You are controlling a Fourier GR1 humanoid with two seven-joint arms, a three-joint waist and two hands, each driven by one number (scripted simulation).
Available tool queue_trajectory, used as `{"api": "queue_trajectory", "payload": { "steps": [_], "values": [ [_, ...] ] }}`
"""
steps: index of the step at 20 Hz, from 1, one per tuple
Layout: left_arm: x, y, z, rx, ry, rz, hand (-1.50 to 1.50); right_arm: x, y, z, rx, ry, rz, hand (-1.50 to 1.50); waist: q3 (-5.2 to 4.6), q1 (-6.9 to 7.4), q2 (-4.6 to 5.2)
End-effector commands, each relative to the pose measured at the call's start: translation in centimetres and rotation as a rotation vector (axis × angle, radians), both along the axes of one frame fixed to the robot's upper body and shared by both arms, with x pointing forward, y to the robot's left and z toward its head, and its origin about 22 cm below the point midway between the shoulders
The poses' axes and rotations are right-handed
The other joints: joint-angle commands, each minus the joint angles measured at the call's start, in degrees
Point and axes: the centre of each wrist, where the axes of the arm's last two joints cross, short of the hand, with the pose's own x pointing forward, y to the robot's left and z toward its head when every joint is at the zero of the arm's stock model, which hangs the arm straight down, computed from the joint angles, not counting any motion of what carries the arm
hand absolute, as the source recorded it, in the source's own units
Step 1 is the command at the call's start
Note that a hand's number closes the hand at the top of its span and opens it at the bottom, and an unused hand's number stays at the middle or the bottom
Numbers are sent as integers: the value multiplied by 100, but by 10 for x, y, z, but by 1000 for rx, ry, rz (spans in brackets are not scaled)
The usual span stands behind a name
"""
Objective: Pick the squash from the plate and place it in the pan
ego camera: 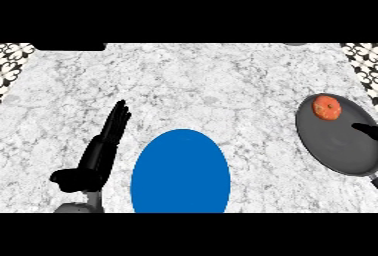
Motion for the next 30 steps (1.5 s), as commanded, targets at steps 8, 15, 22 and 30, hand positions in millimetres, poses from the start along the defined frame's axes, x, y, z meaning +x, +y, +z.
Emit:
{"api": "queue_trajectory", "payload": {
  "steps": [8, 15, 22, 30],
  "values": [
    [0, 3, 7, 5, -3, 5, 0, -79, -52, -13, 104, -49, 237, -150, -7, -38, -24],
    [-12, -7, -8, 7, -14, 25, 0, -130, -49, -44, 43, -42, 239, -150, -13, -81, -39],
    [-5, -10, 7, 2, -3, 5, 0, -138, -56, -34, 28, -8, 245, -150, -11, -63, -33],
    [-12, 11, 12, 13, 15, 11, 0, -153, -63, -25, -39, 10, 221, -150, -13, -63, -39]
  ]
}}
